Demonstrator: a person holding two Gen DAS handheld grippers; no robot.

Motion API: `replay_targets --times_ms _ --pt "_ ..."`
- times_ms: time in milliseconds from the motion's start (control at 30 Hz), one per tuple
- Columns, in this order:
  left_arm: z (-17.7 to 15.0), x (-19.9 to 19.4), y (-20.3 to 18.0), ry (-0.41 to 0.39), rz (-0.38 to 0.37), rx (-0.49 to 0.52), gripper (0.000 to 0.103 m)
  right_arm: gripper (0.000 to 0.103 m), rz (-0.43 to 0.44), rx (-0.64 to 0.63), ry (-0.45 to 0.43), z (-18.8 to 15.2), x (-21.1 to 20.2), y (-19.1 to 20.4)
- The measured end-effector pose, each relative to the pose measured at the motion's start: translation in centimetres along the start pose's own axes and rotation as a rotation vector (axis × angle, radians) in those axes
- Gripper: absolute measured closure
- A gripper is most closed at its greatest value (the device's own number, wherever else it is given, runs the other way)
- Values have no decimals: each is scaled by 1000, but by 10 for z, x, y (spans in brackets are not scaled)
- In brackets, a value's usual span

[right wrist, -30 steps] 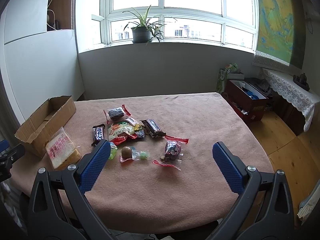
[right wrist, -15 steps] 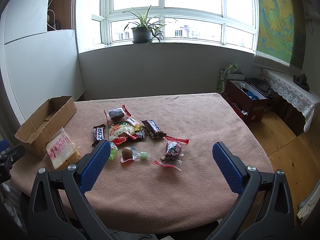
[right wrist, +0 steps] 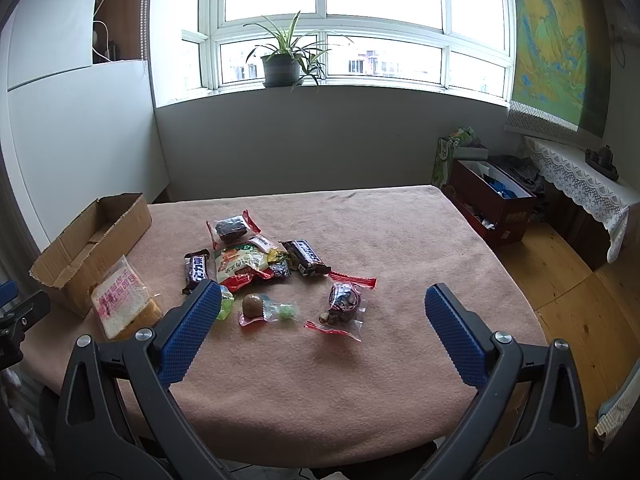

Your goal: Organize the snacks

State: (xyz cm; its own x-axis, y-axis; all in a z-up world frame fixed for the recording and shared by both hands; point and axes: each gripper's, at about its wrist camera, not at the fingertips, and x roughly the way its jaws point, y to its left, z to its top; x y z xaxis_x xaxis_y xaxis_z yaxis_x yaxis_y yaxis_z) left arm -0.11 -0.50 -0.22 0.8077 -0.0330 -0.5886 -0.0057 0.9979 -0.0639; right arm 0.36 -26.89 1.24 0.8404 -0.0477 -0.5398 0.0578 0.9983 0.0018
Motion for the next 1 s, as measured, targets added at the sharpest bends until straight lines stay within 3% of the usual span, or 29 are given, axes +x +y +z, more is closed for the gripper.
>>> replay_targets --times_ms 1000 --pt "-2 2 3 7 -10 -6 0 0 1 -4 11 -4 4 3"
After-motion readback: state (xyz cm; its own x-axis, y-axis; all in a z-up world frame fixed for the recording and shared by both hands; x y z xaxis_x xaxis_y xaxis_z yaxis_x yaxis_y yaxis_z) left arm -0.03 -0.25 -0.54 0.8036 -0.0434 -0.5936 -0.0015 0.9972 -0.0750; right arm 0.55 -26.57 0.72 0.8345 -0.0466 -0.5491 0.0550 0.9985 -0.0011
